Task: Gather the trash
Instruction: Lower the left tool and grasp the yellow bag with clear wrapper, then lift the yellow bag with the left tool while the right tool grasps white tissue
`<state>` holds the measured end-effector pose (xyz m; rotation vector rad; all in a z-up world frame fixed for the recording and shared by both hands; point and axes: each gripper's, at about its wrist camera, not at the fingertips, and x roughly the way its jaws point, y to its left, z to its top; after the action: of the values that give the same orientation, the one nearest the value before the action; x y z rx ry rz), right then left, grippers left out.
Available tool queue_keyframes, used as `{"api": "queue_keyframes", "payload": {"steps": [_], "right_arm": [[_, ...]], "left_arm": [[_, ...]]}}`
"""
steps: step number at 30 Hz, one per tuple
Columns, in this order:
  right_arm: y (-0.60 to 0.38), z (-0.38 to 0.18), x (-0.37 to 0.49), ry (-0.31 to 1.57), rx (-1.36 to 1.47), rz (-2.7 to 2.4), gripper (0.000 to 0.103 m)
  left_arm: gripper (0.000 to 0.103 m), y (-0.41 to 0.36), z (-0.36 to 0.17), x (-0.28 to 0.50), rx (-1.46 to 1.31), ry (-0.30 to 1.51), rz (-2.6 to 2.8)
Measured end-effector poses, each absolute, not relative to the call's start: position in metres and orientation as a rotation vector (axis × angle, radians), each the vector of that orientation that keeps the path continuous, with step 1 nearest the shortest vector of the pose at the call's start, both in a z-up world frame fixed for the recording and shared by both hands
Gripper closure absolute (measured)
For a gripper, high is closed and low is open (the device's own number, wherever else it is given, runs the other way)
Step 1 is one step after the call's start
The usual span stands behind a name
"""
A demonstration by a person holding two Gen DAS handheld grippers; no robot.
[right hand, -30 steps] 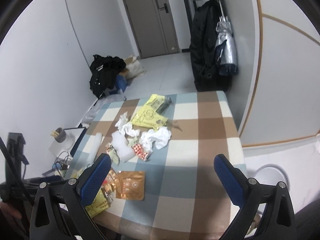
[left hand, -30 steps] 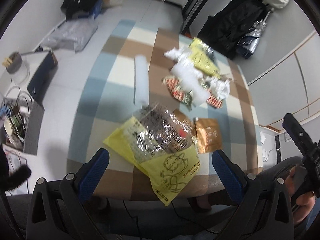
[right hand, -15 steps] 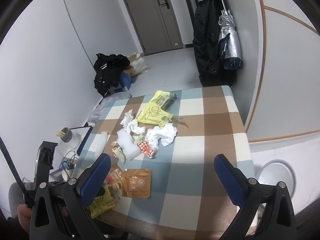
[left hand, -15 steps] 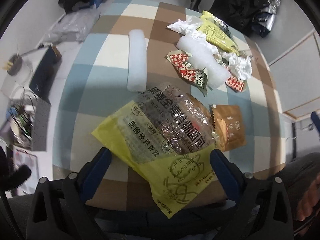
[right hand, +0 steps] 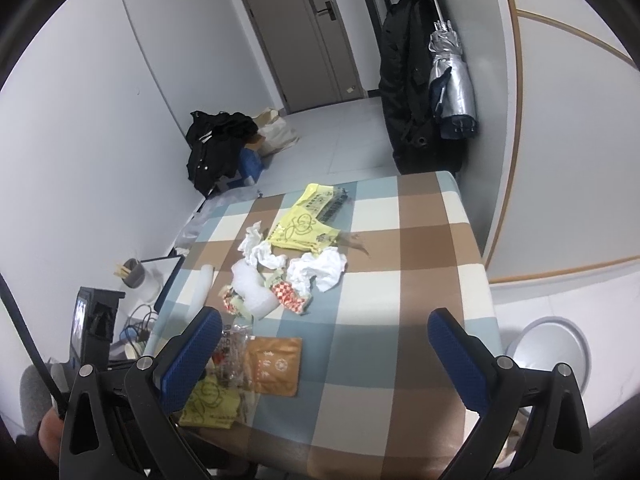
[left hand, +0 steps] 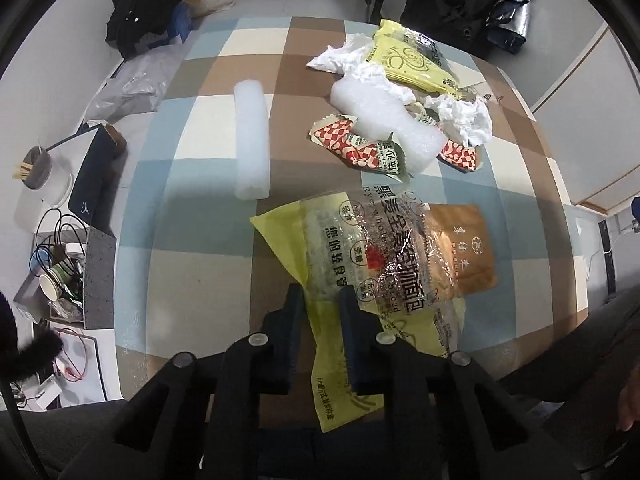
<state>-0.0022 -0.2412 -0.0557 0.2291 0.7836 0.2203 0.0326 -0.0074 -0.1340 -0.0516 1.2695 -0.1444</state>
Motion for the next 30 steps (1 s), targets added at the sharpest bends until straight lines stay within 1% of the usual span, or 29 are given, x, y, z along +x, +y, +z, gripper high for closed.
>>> {"api": "queue_keyframes", "payload": {"steps": [1,7,13,23,26,30], "right_arm": [[-0.241,-0.056,-0.002,0.786,0.227,0.217,0.0],[-0.242,-0.057,-0.003,0.788,0.223,0.208,0.0],[-0.244,-0.059,-0.004,0.787,0.216,0.201,0.0],[-0.249,-0.057,-0.005,0.777,0.211,0.188,0.0],[-0.248,-0.055,0.003,0.794,0.207,0.21,0.004],[-0.246,-0.05,0.015,0.799,0.193,0.224,0.006]], "left_arm": [[0.095,-0.007,-0.132,0.031,-0.053,1.261,-0.149],[0.1,-0.006,-0.121,0.029,-0.085,1.227,-0.159],[0.101,-0.013,-0.106,0.031,-0.126,1.172,-0.204],[0.101,0.007,-0.079,0.036,-0.28,1.081,-0.27],[0.101,0.014,-0.07,0.039,-0.312,1.044,-0.282],[0.101,0.027,-0.059,0.042,-0.346,0.991,-0.277]]}}
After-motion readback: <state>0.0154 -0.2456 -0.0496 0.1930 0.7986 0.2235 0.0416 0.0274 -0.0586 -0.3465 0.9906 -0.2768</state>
